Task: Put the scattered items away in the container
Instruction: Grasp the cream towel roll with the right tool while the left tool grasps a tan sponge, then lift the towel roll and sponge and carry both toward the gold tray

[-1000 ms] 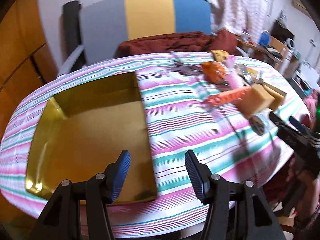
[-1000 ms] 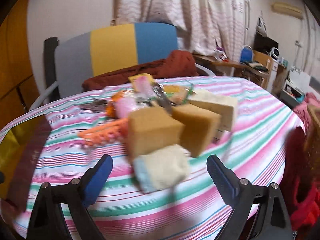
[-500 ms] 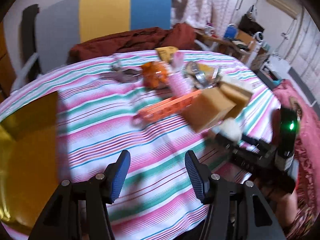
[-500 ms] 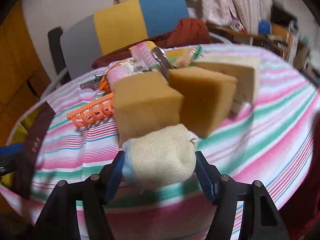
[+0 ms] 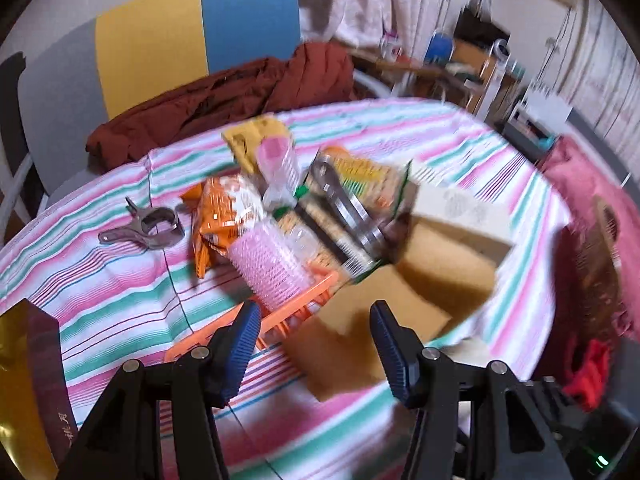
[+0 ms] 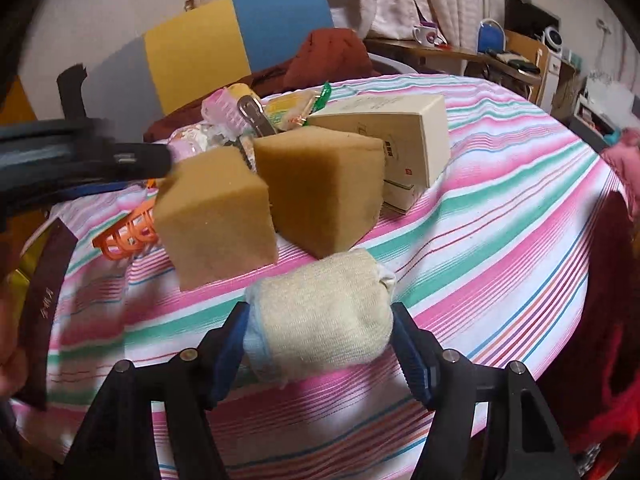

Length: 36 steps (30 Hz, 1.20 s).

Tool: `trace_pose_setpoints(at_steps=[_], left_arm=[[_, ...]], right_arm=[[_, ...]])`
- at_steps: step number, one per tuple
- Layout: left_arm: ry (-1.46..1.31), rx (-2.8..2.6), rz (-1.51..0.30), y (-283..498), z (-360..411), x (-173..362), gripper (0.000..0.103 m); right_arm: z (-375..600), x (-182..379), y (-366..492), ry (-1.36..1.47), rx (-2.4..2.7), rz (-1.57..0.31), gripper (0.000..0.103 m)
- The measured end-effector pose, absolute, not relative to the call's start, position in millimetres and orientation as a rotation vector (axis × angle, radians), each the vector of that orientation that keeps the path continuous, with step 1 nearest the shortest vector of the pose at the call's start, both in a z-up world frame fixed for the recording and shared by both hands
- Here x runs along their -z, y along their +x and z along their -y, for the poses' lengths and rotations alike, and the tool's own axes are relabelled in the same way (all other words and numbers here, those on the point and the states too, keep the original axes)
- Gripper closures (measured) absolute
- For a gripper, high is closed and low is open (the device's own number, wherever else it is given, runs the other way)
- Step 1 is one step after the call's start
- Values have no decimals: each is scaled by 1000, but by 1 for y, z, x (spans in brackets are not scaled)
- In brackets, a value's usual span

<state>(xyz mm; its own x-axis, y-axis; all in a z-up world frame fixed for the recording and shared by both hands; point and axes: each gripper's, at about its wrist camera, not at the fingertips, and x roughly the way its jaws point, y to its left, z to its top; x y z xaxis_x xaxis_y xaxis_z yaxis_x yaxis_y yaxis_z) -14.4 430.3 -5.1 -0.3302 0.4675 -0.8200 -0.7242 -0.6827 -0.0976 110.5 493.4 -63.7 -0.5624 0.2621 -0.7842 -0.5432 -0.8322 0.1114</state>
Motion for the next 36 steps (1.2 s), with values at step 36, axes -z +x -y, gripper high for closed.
trace_pose_setpoints(at_steps=[36], left_arm=[[-963, -1788, -280, 61, -342, 7, 21]], right_arm=[[-522, 60, 126, -1116, -2344, -684, 32]])
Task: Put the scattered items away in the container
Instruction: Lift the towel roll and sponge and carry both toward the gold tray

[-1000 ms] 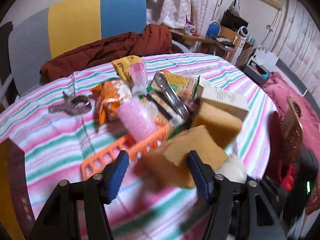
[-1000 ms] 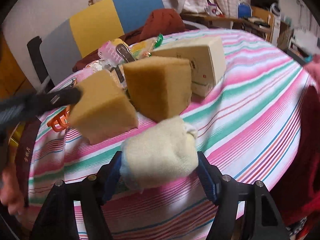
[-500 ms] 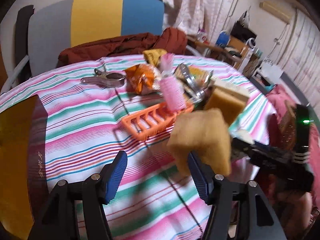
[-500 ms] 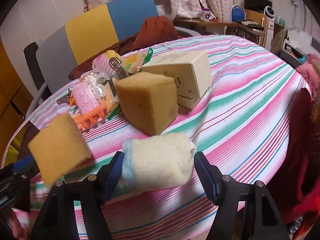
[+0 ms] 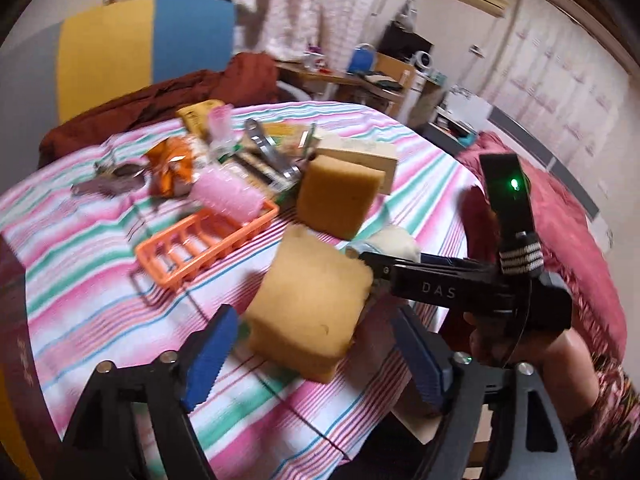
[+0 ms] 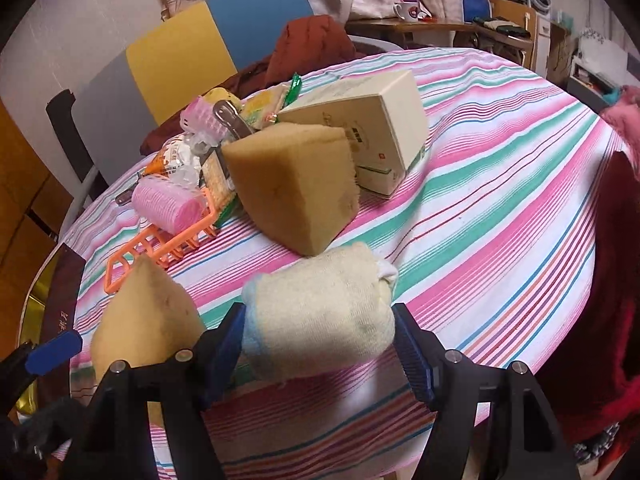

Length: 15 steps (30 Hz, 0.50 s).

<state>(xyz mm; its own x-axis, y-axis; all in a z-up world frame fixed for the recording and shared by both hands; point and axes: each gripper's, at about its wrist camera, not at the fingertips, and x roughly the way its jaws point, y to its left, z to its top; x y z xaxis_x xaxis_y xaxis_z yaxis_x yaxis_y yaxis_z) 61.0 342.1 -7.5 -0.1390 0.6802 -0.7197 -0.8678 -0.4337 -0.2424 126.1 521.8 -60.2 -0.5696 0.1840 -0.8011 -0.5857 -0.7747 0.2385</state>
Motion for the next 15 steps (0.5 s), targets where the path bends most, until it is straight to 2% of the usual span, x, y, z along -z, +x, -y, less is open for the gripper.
trace_pose_setpoints(at_steps=[4, 8, 10, 11, 15], left_arm=[[-974, -1765, -411, 58, -363, 22, 21], [-1022, -1750, -426, 54, -371, 36, 23], [-1052, -1760, -392, 50, -370, 42, 26], [-1082, -1739, -342, 46, -368, 45, 33], [-1159, -1698, -187, 32, -358, 52, 35]], right_arm=[[-523, 58, 127, -1118, -2346, -676, 31], [-521, 60, 126, -1134, -2346, -674, 31], [-521, 62, 126, -1143, -2345, -679, 31], [-521, 62, 125, -1147, -2345, -679, 31], [-521, 63, 125, -1155, -2348, -669, 31]])
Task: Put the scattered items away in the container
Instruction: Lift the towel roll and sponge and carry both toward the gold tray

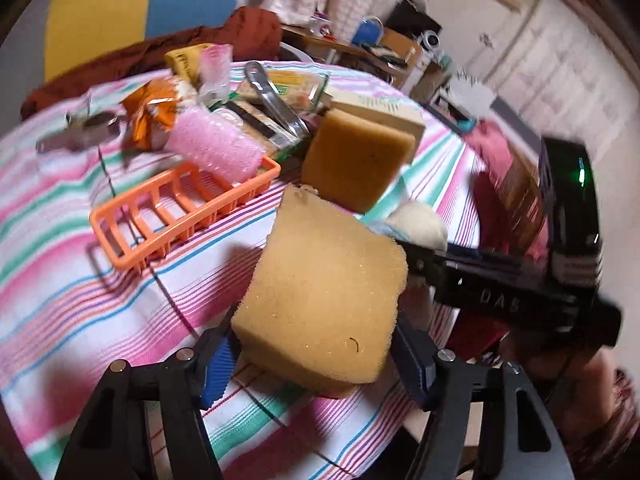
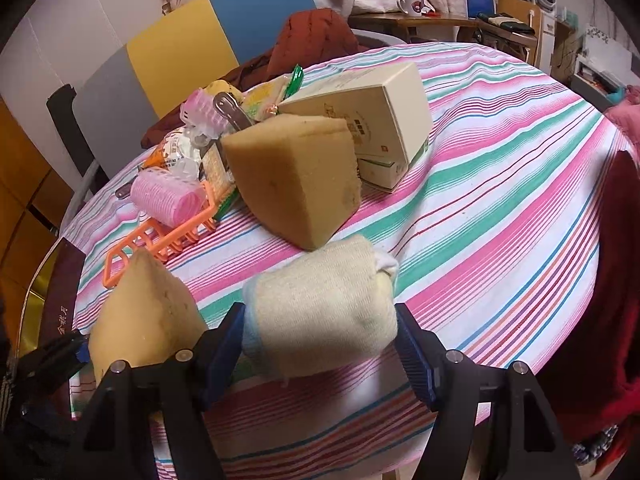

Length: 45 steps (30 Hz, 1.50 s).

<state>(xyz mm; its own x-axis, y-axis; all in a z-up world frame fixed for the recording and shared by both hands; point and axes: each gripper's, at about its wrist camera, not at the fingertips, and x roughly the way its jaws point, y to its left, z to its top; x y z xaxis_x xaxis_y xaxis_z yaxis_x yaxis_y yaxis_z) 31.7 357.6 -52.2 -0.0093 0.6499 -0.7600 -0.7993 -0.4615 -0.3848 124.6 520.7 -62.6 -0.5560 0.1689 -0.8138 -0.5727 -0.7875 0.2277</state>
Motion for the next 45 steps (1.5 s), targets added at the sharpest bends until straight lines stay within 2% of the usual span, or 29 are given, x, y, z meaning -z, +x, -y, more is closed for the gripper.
trace_pose_setpoints(at_steps=[5, 11, 18, 27, 34, 45], left_arm=[[-1134, -1684, -225, 37, -355, 51, 37], [-1185, -1703, -128, 28, -338, 50, 41], [-1150, -1778, -131, 28, -308, 41, 42], [-1154, -1831, -50, 17, -259, 28, 42], [-1140, -1888, 38, 6, -209, 8, 42], [-1126, -2057, 176, -33, -112, -16, 42]], right_arm=[[-519, 63, 124, -1152, -2352, -654, 32], [-515, 61, 123, -1147, -2347, -631, 33], [-497, 59, 116, -1164, -2387, -607, 33], [-448, 52, 108, -1153, -2479, -691, 33], [-404, 31, 85, -1178, -2603, -644, 33], [-304, -5, 14, -1246, -2847, -449, 33]])
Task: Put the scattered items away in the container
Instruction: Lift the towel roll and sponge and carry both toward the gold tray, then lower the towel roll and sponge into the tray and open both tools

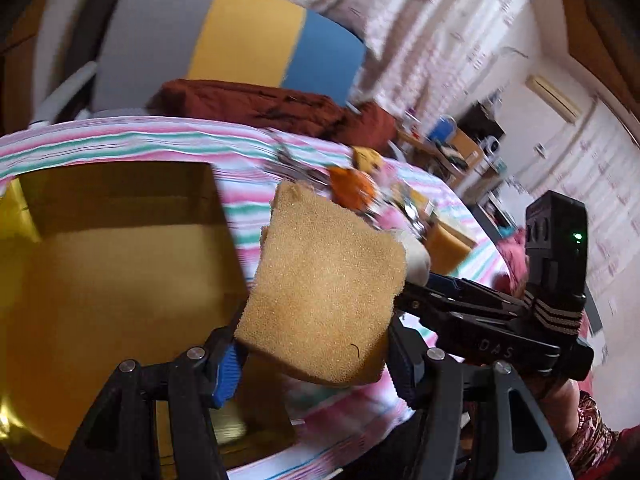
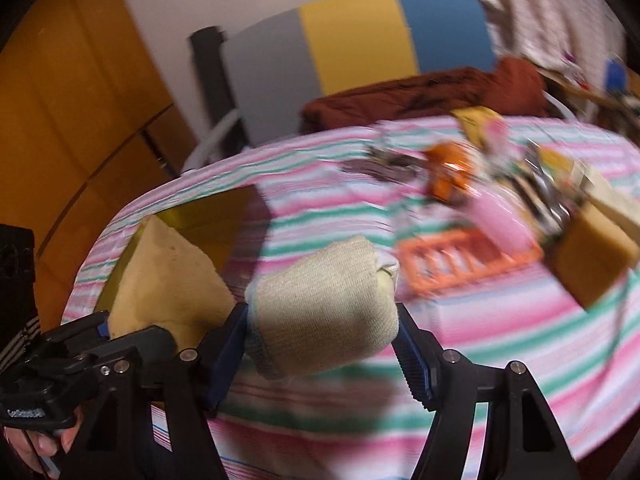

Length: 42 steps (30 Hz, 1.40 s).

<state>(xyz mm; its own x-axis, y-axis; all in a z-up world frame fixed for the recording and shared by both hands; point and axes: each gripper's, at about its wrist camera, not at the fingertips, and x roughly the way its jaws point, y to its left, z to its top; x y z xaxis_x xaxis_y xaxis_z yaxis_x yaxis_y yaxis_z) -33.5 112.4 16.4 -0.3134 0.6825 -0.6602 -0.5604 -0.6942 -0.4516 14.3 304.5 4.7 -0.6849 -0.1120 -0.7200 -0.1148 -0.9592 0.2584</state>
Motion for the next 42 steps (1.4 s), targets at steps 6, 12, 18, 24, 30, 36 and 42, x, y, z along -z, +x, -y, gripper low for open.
trace_pose_setpoints(at_steps=[6, 12, 18, 24, 30, 36, 42], left_arm=[[-1194, -2186, 257, -71, -53, -8, 41], [-1323, -2296, 286, -118, -9, 15, 41], [-1417, -2369, 279, -165, 17, 34, 39], [-1544, -2374, 370, -202, 34, 46, 36], [-1496, -2315, 540, -202, 41, 34, 34], [-1456, -2380, 447, -184, 33, 26, 33], [-1453, -2442, 218, -176, 18, 32, 47]], right_arm=[[-244, -13, -33, -1333, -2952, -313, 33], [-194, 1, -91, -1515, -2965, -203, 33], [-155, 30, -149, -1689, -2930, -120, 33], [-137, 45, -188, -1716, -2947, -135, 28], [-150, 23, -174, -1552, -3010, -266, 14], [-160, 22, -156, -1588, -2949, -310, 32], [-160, 38, -165, -1660, -2905, -305, 49]])
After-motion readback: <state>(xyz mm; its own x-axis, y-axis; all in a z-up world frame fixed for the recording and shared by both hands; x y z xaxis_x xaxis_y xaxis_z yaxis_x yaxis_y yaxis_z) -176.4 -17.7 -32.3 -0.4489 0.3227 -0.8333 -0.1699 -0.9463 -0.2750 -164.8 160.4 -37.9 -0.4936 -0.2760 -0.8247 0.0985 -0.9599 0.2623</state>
